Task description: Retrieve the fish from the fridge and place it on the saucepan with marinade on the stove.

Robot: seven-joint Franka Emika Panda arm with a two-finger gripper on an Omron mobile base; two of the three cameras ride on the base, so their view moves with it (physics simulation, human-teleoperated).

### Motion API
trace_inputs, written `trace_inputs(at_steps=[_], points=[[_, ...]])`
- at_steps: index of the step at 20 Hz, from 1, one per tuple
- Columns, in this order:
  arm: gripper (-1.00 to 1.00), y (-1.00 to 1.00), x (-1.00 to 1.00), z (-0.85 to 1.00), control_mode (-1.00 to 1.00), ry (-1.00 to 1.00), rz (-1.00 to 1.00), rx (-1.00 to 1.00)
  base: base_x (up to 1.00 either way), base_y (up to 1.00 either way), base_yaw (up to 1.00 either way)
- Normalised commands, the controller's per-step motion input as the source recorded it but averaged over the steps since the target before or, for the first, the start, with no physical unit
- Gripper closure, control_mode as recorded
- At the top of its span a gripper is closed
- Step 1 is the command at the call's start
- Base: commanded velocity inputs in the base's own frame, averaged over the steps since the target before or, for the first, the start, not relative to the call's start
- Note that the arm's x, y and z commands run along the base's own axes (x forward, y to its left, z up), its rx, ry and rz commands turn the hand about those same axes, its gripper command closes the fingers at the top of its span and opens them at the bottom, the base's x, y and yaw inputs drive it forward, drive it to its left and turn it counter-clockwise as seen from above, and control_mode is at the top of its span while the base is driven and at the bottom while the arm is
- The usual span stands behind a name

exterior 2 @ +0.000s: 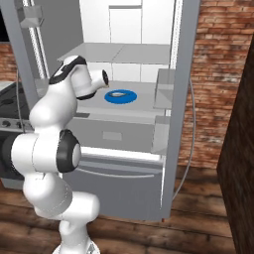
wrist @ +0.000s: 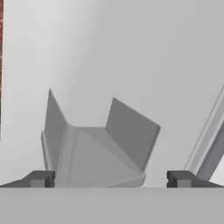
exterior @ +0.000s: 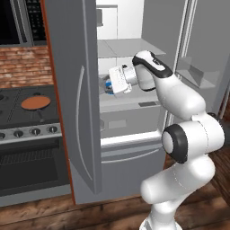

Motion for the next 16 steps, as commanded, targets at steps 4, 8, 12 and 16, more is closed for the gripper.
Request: trace_inputs(at_steps=[4, 8, 12, 16], points=[[-1.00, 0.43, 0.12, -0.15, -1.00, 0.01, 0.03, 0.00, 0.00, 0.00, 0.00], [-1.00, 0.51, 0.00, -0.08, -1.00, 0.03, 0.04, 0.00, 0.00, 0.00, 0.00], [-1.00, 0.55, 0.00, -0.03, -1.00, 0.02, 0.04, 0.00, 0.00, 0.00, 0.00], [-1.00, 0.53, 0.00, -0.02, -1.00, 0.02, 0.04, 0.00, 0.00, 0.00, 0.00]])
